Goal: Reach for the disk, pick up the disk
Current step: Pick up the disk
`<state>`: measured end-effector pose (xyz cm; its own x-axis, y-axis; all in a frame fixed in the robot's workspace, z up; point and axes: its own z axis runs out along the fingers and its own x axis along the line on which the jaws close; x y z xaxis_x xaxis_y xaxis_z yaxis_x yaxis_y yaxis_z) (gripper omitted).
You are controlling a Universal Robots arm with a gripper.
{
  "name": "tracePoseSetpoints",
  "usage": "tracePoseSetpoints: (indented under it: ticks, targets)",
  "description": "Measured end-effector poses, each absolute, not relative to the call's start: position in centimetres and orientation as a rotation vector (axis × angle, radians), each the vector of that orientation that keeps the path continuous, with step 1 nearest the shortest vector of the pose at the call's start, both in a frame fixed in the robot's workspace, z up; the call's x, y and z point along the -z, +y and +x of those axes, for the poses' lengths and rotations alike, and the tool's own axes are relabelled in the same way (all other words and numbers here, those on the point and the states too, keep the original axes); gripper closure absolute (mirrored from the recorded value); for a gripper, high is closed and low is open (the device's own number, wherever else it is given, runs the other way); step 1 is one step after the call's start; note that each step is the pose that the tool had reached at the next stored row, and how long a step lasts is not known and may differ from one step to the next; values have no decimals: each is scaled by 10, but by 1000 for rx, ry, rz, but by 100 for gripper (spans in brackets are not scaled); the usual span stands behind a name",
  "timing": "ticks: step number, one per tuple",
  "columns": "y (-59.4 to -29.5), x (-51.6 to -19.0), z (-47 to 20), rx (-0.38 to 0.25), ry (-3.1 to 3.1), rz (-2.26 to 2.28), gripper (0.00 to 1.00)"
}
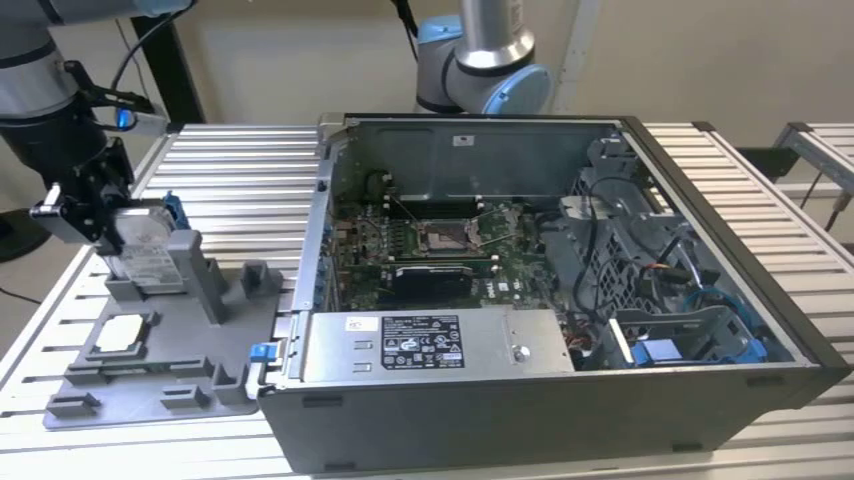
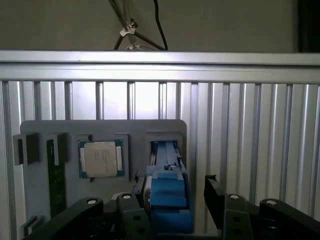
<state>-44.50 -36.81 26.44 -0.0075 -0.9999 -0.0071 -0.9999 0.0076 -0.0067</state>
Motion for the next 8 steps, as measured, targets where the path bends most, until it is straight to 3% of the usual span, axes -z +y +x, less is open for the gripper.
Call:
tracePoseSetpoints:
  ticks: [8]
  targets:
    - [-368, -263, -445, -1, 2223, -2206, 0]
